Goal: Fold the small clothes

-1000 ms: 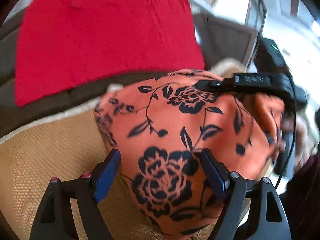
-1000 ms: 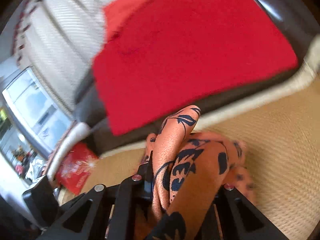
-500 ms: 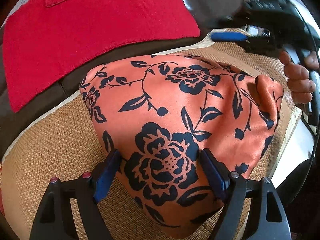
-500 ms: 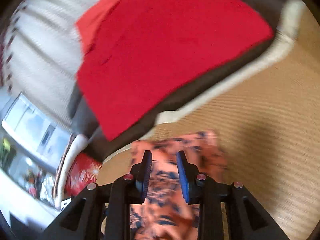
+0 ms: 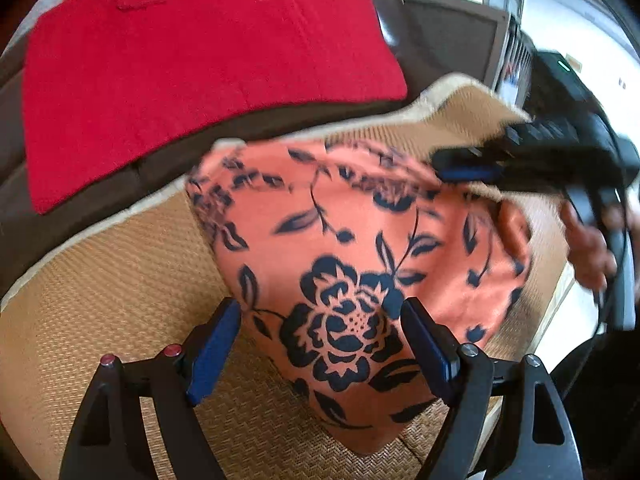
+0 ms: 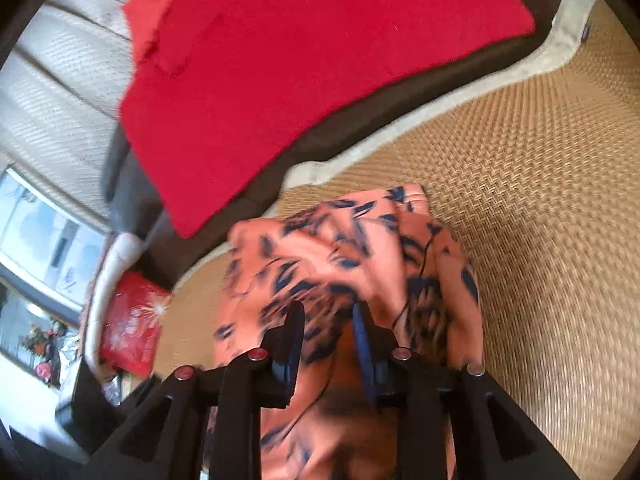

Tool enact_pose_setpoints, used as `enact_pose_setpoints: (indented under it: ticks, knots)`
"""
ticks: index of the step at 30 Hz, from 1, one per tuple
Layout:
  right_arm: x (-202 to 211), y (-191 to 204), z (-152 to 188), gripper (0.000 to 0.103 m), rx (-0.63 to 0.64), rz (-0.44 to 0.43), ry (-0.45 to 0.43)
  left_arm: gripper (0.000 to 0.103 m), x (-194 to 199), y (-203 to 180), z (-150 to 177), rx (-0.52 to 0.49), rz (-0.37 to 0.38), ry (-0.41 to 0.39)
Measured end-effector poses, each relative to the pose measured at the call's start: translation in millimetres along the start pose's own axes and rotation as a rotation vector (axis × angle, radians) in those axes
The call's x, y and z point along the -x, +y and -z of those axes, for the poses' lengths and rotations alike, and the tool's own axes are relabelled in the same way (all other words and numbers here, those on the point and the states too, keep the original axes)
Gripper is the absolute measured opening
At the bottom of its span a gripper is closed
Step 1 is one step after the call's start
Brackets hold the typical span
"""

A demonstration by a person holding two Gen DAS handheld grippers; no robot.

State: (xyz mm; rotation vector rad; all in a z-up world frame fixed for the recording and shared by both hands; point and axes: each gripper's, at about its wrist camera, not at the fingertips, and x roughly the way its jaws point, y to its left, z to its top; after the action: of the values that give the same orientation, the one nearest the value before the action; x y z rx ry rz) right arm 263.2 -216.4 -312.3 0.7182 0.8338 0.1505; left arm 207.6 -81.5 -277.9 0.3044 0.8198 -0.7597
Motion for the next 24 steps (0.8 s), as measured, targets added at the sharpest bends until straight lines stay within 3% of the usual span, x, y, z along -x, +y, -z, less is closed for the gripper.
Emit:
enact_pose_setpoints:
  ticks: [3,5,6,8,10,11,14,17,24]
  knots:
    - [30.6,11.0,17.1,0.029,0.067,-0.018,-0.057,0.083,16.5,-1.8,-3.7,0.022,0.003,-0.025]
    - [44.1,13.8,35.1,0.029,0.075,-0.022,-0.064,0.082,11.8,-6.9,-0.3,0.028,0.004,0.007]
    - [44.3,8.0,43.0,0.027,0.062,-0.015,-0.037,0.082,4.9,-10.7,2.1,0.022,-0.007,0.046]
    - [21.3,-9.7,59.5,0.027,0.023,0.089,0.093,0.083,-11.0,-20.8,12.2,0.009,-0.038,0.139]
    - [1.3,-33.1,72.2,0.028,-0.093,0.048,0.168,0.083,-22.5,-20.2,21.1,0.042,-0.031,0.198]
    - [2.1,-36.5,73.4,0.027,-0.124,0.031,0.164,0.083,-21.6,-17.6,21.7,0.080,-0.009,0.196]
    - [5.2,-28.7,77.2,0.027,-0.062,0.066,0.143,0.086,-20.8,-13.3,24.1,0.122,-0.006,0.196]
    - [3.9,-23.6,85.8,0.027,-0.061,0.084,0.115,0.093,-20.7,-13.6,31.0,0.166,-0.046,0.185]
    - [8.8,-17.7,100.4,0.027,-0.072,0.080,0.078,0.092,-5.3,-26.0,38.7,0.194,-0.123,0.164]
